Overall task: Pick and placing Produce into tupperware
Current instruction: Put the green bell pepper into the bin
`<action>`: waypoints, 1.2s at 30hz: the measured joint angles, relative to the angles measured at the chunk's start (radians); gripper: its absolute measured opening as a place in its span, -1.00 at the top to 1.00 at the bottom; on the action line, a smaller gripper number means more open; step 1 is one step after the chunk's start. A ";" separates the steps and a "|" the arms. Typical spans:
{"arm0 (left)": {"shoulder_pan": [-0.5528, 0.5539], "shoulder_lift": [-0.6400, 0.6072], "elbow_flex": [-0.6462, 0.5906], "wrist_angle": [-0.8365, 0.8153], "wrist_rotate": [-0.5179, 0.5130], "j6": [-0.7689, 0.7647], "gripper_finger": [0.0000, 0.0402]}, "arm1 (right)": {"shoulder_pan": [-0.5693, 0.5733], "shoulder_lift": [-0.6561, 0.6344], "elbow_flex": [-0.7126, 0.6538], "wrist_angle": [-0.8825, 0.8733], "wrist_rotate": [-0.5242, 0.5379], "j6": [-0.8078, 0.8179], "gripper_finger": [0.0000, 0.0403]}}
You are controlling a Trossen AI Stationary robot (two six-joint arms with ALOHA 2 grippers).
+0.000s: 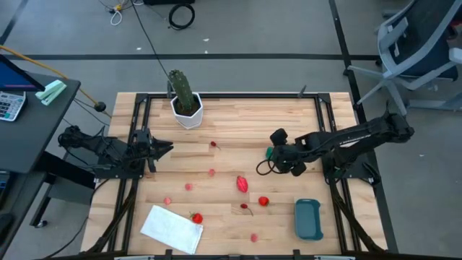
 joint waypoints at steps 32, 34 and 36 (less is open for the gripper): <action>0.000 0.000 0.000 0.000 0.000 0.001 0.55 | -0.059 0.252 -0.001 0.099 0.032 -0.208 -0.29; 0.000 0.000 0.000 0.000 0.000 0.000 0.54 | -0.066 0.272 -0.001 0.107 0.036 -0.226 -0.29; 0.000 0.000 0.000 0.000 0.000 0.001 0.55 | -0.071 0.289 -0.001 0.113 0.053 -0.232 -0.29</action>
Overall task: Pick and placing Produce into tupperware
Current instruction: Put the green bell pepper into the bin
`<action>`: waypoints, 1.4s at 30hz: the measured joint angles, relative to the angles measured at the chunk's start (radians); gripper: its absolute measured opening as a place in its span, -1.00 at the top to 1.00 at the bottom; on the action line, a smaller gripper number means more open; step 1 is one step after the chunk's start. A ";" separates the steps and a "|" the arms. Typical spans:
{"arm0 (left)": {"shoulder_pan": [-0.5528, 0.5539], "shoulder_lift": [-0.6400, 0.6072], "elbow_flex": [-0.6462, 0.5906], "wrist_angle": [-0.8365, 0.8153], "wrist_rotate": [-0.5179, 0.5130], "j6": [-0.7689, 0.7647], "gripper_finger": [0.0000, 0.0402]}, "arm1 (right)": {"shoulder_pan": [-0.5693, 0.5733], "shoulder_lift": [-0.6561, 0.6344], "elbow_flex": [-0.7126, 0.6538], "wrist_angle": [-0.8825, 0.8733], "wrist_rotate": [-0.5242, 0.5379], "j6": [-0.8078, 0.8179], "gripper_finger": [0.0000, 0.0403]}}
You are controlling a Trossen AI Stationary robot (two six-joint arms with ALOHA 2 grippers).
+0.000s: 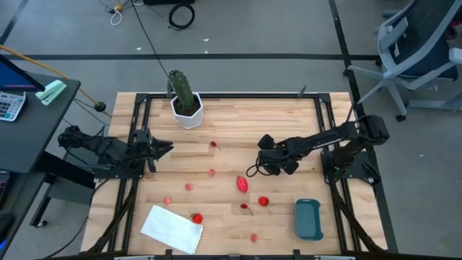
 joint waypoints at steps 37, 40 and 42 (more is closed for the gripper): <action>0.000 0.000 0.000 0.000 0.000 0.000 0.55 | -0.118 0.058 0.000 0.052 -0.123 0.192 -0.27; 0.000 0.000 0.000 0.000 0.000 -0.001 0.56 | -0.118 0.058 0.000 0.052 -0.122 0.236 -0.24; 0.000 0.000 0.000 0.000 0.000 0.000 0.58 | -0.118 0.058 0.000 0.052 -0.122 0.251 -0.20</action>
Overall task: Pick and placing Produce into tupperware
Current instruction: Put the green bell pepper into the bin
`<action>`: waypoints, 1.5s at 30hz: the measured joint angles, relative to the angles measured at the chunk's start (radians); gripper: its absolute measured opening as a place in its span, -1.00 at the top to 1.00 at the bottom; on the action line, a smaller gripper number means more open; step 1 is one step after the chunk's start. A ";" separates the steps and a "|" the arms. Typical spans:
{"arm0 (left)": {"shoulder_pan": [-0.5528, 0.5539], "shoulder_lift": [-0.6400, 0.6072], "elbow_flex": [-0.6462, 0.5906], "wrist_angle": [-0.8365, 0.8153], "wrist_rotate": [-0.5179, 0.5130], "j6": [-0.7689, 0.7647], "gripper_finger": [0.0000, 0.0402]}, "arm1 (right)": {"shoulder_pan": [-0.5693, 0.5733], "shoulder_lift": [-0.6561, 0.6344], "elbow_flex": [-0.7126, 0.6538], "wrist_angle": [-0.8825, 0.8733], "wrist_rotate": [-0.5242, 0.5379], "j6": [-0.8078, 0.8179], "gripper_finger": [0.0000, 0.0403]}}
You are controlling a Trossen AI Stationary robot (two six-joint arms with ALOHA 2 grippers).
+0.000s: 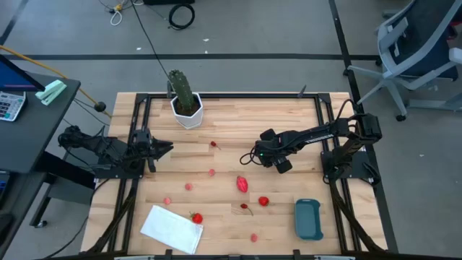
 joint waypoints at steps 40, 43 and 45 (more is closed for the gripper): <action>0.000 0.000 0.000 0.006 0.000 0.000 0.58 | 0.557 -0.577 0.002 -0.236 -0.310 1.178 -0.09; 0.000 0.000 0.000 0.006 0.000 -0.001 0.60 | 0.671 -0.535 -0.004 -0.236 -0.260 1.345 -0.09; 0.000 0.000 0.000 0.006 0.000 0.000 0.60 | 0.735 -0.499 -0.008 -0.238 -0.254 1.445 -0.09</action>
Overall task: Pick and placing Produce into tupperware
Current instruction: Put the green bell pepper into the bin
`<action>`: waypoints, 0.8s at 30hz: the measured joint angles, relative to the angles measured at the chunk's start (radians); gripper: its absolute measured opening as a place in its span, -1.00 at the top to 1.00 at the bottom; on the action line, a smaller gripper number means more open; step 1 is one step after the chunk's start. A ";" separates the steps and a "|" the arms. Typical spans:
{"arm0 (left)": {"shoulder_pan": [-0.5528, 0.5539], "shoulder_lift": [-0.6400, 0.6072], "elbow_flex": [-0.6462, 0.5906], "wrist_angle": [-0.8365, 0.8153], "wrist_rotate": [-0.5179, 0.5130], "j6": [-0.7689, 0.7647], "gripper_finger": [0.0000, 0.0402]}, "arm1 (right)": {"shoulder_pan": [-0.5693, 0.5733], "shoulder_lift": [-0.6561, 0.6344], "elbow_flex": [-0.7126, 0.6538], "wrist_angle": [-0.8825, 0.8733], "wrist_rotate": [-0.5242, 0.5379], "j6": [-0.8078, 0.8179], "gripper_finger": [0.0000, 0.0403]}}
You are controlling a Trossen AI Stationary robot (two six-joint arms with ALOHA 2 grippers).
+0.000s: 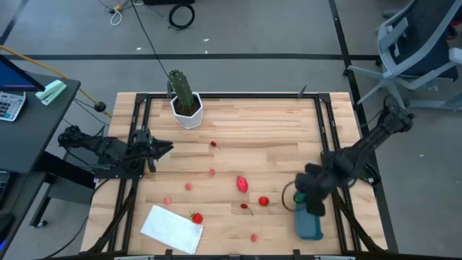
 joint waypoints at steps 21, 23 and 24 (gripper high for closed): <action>0.000 0.000 0.000 0.000 0.000 0.000 0.58 | 0.326 0.361 -0.002 0.135 0.040 0.231 -0.15; 0.000 0.000 0.000 0.000 0.000 0.000 0.57 | 0.326 0.375 -0.002 0.134 0.042 0.224 -0.18; 0.000 0.000 0.000 0.000 0.000 -0.001 0.56 | 0.326 0.377 -0.002 0.134 0.042 0.224 -0.20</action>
